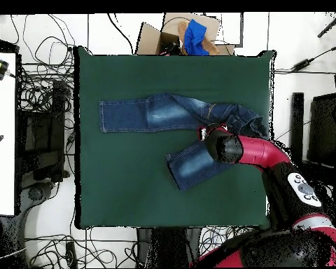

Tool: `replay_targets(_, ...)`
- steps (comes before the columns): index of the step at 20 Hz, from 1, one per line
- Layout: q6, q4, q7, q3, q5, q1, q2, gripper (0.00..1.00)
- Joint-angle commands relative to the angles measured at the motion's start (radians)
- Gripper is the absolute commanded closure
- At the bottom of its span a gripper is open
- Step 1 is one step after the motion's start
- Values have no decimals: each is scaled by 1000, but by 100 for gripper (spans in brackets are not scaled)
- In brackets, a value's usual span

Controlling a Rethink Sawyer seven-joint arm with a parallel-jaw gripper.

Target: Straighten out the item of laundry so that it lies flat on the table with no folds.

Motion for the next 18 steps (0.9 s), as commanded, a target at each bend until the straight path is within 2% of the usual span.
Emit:
replay_targets(1,12,73,57,20,-18,1,18,0)
replay_targets(9,87,35,42,55,28,20,-26,0)
replay_targets(14,143,73,102,64,109,45,-154,0)
replay_targets(18,224,87,103,48,161,76,-282,0)
